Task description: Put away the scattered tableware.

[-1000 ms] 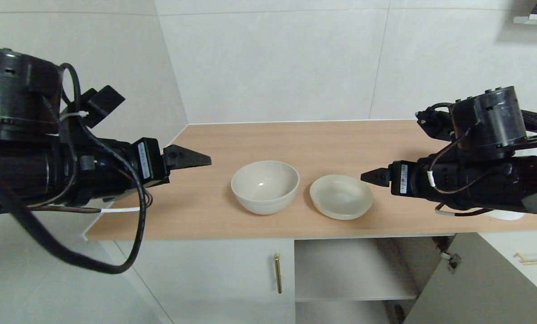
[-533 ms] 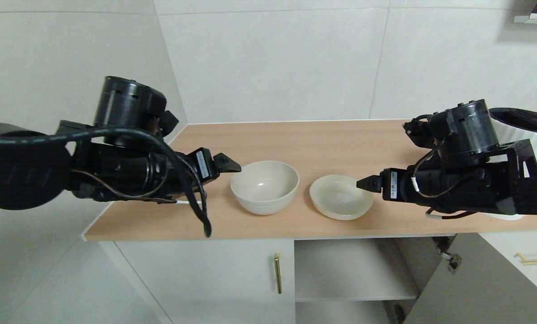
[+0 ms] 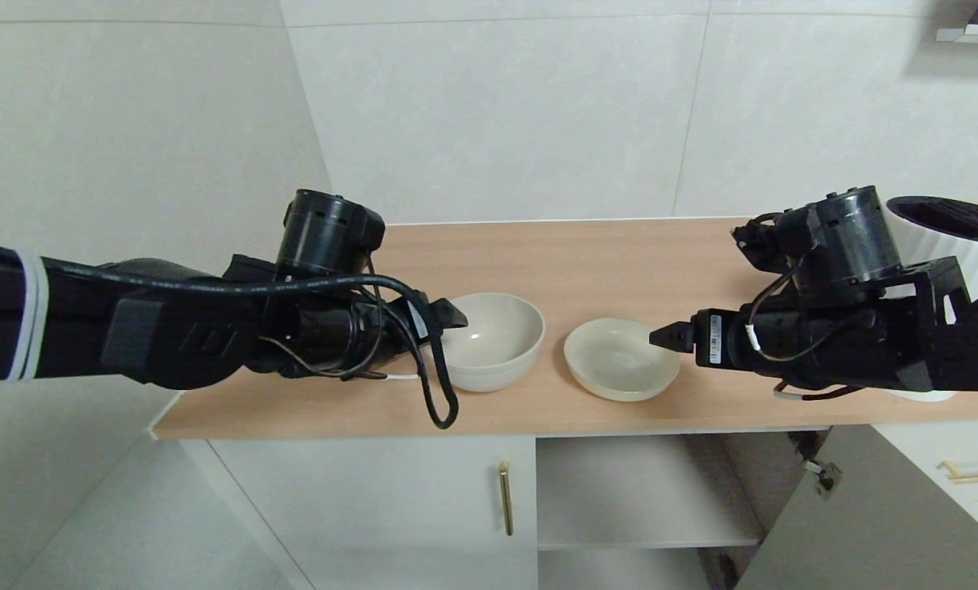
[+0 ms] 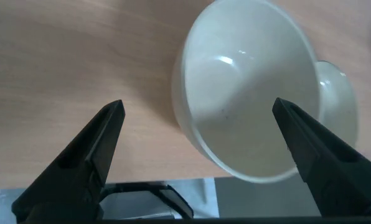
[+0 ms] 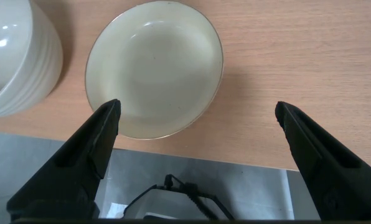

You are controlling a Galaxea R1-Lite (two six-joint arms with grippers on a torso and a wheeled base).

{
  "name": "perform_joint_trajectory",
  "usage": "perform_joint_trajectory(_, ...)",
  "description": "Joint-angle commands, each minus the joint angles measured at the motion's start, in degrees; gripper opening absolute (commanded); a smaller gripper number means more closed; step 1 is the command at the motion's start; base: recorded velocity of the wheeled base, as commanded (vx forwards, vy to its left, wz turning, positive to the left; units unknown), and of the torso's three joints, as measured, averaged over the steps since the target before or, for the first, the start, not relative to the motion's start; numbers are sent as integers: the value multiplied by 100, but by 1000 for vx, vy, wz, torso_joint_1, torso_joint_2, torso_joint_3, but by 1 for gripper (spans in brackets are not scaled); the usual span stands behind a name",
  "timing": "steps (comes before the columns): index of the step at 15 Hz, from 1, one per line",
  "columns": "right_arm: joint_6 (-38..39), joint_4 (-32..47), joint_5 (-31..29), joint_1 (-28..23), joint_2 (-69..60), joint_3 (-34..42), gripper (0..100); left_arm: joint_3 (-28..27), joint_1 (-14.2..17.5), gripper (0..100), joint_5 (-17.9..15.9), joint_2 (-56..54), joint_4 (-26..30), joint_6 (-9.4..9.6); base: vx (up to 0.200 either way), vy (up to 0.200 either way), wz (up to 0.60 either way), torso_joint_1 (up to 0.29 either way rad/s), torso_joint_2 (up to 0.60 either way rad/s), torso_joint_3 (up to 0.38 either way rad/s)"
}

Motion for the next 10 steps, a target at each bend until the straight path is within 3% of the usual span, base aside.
perform_joint_trajectory(1,1,-1,-1,2,6,-7,100,1,-2,100,26,187,-76,-2,0,0,0,0,0,0)
perform_joint_trajectory(6,1,-1,8,2,-3,-7,100,-8,-2,100,44,205,-102,-11,0,0,0,0,0,0)
perform_joint_trajectory(7,10,-1,8,2,-3,-7,100,1,-2,0,44,205,-102,-11,0,0,0,0,0,0)
perform_joint_trajectory(10,1,-1,8,2,-3,-7,100,1,-2,0,35,187,-93,-2,0,0,0,0,0,0)
